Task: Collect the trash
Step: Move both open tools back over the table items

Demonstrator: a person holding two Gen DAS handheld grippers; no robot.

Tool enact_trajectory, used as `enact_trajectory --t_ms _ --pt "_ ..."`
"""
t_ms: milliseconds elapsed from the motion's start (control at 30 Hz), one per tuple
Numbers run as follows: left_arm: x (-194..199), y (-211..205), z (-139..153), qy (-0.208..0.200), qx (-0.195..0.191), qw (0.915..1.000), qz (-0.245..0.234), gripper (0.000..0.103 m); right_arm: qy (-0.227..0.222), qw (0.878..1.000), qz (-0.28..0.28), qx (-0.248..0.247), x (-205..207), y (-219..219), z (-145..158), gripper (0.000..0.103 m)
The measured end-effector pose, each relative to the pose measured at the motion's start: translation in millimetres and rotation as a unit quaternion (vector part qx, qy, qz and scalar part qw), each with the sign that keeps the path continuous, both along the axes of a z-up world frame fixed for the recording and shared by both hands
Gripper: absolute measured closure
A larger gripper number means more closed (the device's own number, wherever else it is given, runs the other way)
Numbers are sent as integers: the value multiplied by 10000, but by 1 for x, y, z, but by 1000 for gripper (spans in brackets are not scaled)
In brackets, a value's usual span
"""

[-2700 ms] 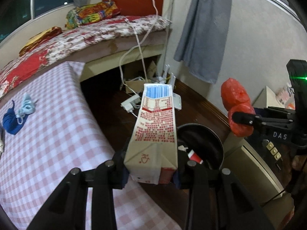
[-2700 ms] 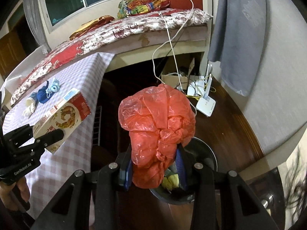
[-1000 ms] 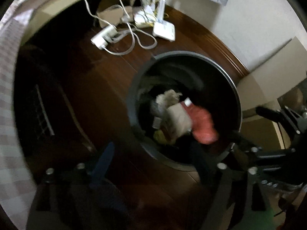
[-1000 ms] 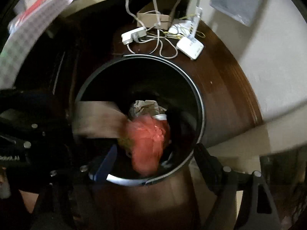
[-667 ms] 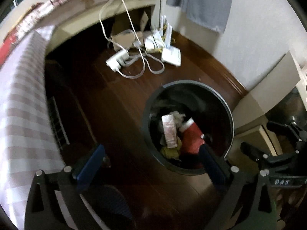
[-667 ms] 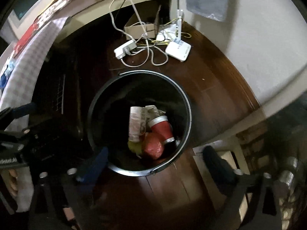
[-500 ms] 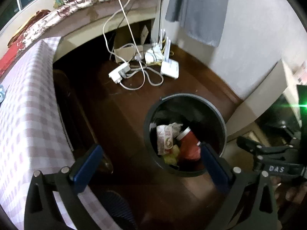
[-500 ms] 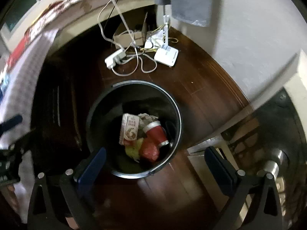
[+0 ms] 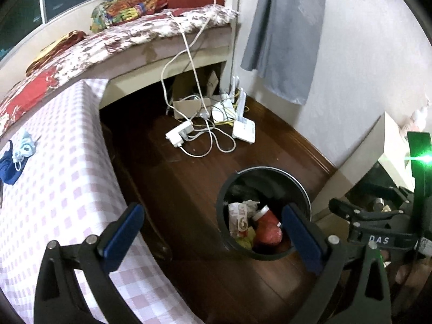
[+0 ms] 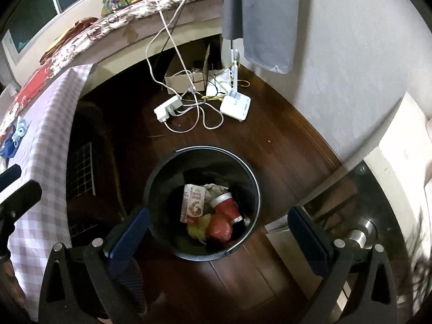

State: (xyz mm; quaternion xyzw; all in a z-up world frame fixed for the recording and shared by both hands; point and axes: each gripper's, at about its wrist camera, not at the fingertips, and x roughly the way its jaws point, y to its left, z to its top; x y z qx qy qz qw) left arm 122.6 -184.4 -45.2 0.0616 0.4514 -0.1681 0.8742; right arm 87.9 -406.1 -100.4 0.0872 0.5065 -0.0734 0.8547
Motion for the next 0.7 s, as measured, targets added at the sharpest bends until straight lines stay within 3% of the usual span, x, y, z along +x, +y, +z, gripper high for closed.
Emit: enact_trajectory --t_ms 267,400,533,700 --pt "-4 36 16 -204 -154 9993 279 0 -250 9996 133 -15 5 23 21 0" --pt "-4 59 25 -305 -246 9982 464 0 -611 9977 272 -64 5 40 41 0" --pt "-4 84 30 -357 -354 9967 632 0 -894 9941 602 115 7 65 59 0" --pt "-9 124 36 -479 -430 9935 942 0 -895 9891 1165 65 15 109 76 0"
